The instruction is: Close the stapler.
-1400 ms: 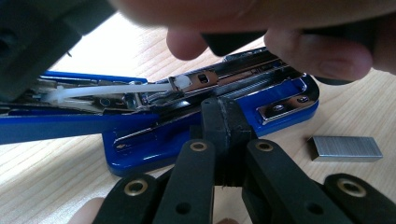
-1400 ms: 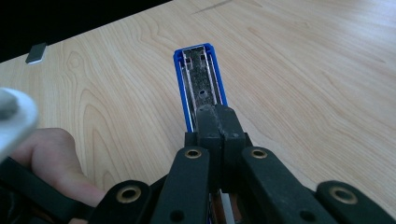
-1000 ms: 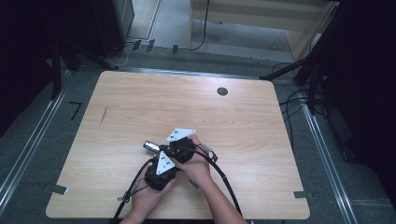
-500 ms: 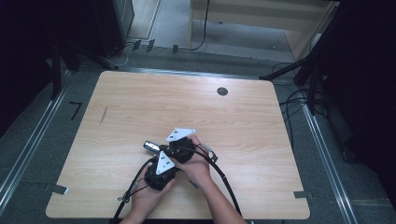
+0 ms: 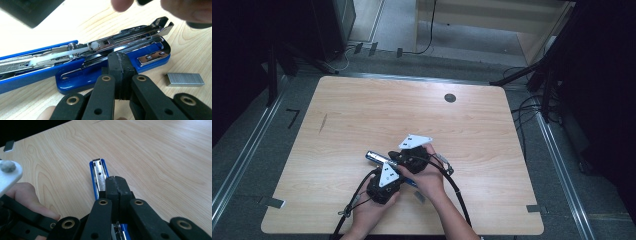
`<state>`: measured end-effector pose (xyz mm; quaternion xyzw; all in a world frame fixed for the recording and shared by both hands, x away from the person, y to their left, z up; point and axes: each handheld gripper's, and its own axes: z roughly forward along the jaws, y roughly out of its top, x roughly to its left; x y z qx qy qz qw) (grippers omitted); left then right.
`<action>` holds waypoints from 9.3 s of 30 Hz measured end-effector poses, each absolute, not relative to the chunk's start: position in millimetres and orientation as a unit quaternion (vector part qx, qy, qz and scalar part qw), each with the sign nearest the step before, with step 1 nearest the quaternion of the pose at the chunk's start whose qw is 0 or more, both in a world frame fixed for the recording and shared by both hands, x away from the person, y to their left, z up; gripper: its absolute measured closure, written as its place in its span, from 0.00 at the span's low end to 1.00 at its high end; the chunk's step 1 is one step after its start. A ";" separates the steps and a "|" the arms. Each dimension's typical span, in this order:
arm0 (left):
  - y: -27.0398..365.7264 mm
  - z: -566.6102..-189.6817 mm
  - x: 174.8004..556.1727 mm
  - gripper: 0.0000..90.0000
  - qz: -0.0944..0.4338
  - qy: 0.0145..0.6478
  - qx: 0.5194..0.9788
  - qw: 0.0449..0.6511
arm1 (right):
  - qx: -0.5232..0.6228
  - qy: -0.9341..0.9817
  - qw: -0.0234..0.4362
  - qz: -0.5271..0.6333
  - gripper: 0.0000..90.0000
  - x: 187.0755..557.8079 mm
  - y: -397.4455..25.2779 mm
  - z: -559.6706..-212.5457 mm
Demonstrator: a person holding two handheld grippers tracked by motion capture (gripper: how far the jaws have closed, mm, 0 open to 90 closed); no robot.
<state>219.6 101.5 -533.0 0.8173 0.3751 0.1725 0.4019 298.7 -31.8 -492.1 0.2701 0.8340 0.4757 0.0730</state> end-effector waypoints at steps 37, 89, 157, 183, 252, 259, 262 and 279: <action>101.1 -533.1 219.3 1.00 0.175 0.374 0.817 0.401 | 0.311 0.805 0.103 0.495 0.98 265.5 -99.9 -483.1; 101.0 -533.0 219.0 1.00 0.175 0.373 0.818 0.401 | 0.343 0.805 0.076 0.478 0.85 196.8 -140.0 -513.4; 100.6 -533.1 218.4 1.00 0.176 0.371 0.819 0.401 | 0.328 0.849 0.089 0.405 0.89 186.1 -114.7 -538.9; 100.8 -533.0 218.4 1.00 0.175 0.372 0.819 0.401 | 0.304 0.851 0.109 0.415 0.89 196.3 -125.3 -516.7; 101.1 -533.1 218.9 1.00 0.174 0.372 0.818 0.402 | 0.255 0.875 0.105 0.398 0.89 254.4 -108.4 -492.4; 101.2 -533.0 219.0 1.00 0.174 0.372 0.819 0.402 | 0.244 0.885 0.097 0.384 0.89 257.1 -106.1 -496.8; 101.2 -533.0 219.0 1.00 0.174 0.371 0.819 0.402 | 0.240 0.888 0.097 0.380 0.89 257.7 -105.6 -497.3; 101.1 -533.1 219.0 1.00 0.173 0.372 0.818 0.403 | 0.210 0.907 0.085 0.354 0.89 266.2 -100.2 -494.2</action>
